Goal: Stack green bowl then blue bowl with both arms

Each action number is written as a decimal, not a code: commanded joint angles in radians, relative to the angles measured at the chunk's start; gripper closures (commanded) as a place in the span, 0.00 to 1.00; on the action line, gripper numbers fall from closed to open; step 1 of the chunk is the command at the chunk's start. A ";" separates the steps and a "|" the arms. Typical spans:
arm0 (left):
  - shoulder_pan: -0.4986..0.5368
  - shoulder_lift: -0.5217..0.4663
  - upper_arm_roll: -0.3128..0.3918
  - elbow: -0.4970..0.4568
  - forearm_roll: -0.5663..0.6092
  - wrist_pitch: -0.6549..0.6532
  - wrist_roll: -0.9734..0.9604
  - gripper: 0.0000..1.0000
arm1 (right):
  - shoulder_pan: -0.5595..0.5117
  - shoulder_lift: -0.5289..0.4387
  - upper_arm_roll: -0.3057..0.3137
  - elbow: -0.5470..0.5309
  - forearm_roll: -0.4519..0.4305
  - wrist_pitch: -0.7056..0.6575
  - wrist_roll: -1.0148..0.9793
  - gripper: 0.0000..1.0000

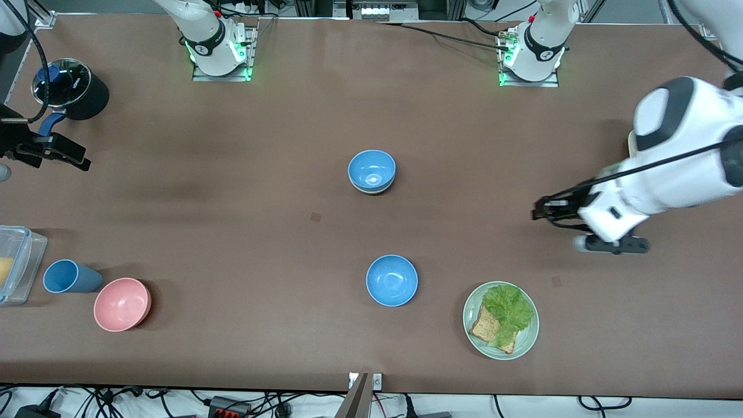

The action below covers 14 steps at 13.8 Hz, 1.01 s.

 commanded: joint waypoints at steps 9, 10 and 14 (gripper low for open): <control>-0.313 -0.159 0.513 -0.020 -0.128 -0.055 0.346 0.00 | -0.007 -0.034 0.009 -0.028 -0.013 0.003 -0.017 0.00; -0.307 -0.204 0.523 -0.065 -0.153 -0.033 0.343 0.00 | -0.007 -0.034 0.009 -0.028 -0.013 0.003 -0.017 0.00; -0.314 -0.363 0.591 -0.233 -0.147 0.078 0.277 0.00 | -0.007 -0.034 0.009 -0.025 -0.013 0.003 -0.020 0.00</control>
